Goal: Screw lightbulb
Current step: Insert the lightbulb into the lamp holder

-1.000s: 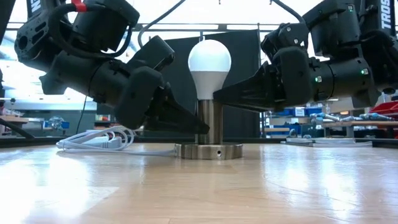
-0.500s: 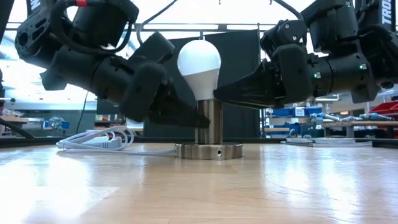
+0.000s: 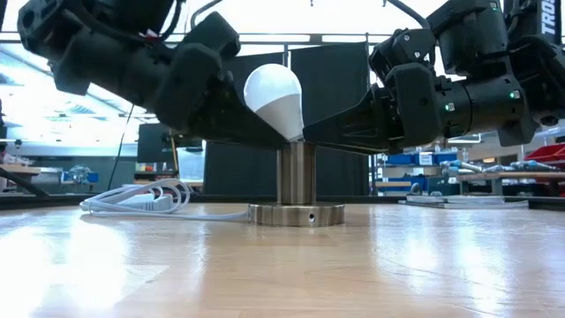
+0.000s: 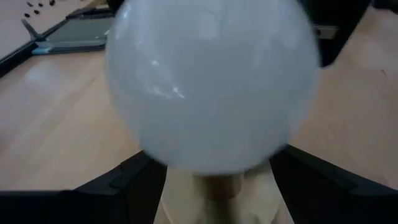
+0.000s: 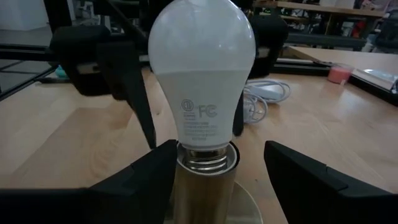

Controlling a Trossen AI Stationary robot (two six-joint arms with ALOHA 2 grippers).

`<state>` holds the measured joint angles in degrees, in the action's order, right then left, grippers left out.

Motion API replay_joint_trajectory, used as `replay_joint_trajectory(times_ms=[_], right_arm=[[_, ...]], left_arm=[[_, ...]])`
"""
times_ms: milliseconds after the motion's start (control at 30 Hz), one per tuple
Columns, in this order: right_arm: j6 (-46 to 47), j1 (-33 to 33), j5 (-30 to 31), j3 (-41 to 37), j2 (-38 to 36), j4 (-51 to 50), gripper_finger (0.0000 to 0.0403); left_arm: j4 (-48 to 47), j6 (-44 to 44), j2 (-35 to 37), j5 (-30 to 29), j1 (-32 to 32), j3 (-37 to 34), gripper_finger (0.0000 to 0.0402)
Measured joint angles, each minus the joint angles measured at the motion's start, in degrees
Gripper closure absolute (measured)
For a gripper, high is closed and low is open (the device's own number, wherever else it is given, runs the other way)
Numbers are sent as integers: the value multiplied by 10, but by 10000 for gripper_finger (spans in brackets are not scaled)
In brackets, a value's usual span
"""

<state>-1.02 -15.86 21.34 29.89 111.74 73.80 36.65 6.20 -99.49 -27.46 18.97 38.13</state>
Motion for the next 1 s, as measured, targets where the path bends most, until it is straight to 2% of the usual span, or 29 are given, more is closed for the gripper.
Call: replay_joint_trajectory(times_ms=[133, 300, 467, 867, 1000], right_arm=[[0, 0, 0, 0, 0, 0, 149], [2, -2, 0, 0, 0, -2, 149], [9, -5, 0, 0, 0, -4, 149], [14, -8, 0, 0, -8, -3, 149], [12, -9, 0, 0, -30, -24, 149]], left_arm=[[-45, 0, 33, 5, 2, 0, 117], [-80, 4, 67, 41, 3, 0, 117], [-138, 6, 102, 42, 2, 4, 117], [-152, -56, 98, 43, -17, 40, 150], [-154, -59, 97, 67, -27, 41, 155]])
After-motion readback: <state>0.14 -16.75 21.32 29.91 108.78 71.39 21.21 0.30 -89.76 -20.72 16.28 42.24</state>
